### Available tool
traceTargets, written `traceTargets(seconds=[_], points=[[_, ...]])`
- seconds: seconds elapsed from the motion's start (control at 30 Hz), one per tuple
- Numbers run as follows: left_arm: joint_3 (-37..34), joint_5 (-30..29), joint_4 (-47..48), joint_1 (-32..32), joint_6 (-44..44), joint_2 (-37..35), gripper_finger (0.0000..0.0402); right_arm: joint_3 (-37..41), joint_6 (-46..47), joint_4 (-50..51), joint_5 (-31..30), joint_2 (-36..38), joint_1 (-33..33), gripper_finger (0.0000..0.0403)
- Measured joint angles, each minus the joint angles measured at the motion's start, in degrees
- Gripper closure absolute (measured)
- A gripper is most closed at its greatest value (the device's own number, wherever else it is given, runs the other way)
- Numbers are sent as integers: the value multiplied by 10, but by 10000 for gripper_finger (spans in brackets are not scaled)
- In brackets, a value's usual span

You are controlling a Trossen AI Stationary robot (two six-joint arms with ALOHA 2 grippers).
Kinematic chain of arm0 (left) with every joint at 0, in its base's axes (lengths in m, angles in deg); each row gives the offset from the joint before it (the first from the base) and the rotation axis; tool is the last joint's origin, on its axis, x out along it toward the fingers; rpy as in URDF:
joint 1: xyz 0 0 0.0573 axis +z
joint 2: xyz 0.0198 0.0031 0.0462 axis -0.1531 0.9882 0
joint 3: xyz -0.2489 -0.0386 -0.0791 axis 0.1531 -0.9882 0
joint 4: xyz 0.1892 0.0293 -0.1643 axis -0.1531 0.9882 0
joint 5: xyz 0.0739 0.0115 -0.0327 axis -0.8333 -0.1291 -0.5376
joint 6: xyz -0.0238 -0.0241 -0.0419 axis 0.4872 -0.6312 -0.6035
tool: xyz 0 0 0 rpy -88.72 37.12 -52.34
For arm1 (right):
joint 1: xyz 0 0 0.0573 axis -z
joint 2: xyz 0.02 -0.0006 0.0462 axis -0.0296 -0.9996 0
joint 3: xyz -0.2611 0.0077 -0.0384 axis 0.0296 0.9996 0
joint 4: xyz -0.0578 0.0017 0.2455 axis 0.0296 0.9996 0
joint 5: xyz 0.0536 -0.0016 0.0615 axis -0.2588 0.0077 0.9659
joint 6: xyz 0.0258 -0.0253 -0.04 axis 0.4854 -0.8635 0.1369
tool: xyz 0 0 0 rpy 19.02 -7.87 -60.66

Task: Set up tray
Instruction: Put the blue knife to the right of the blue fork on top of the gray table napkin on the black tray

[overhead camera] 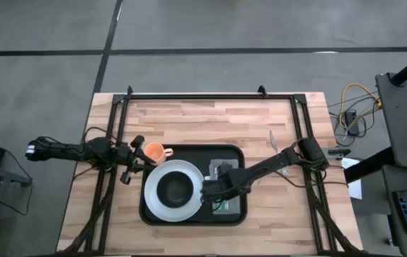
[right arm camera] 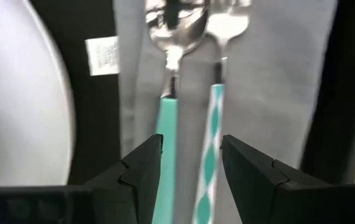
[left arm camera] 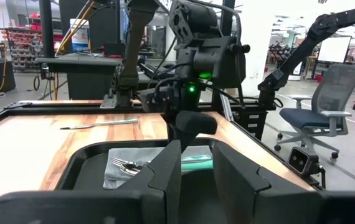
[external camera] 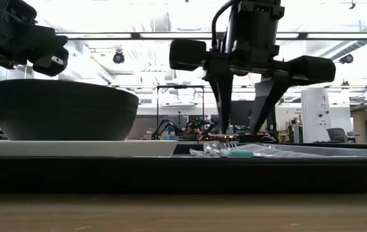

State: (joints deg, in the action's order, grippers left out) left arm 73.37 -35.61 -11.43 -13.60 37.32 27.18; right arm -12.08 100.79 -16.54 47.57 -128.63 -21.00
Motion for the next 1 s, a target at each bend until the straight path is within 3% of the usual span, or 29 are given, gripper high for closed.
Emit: traceTargets(seconds=[0.53, 1.0], points=[[0, 0, 0, 0, 0, 0, 327, 35, -90, 84, -12, 70, 53, 231], [0, 0, 0, 0, 0, 0, 327, 267, -84, 1, -15, 237, 66, 227]])
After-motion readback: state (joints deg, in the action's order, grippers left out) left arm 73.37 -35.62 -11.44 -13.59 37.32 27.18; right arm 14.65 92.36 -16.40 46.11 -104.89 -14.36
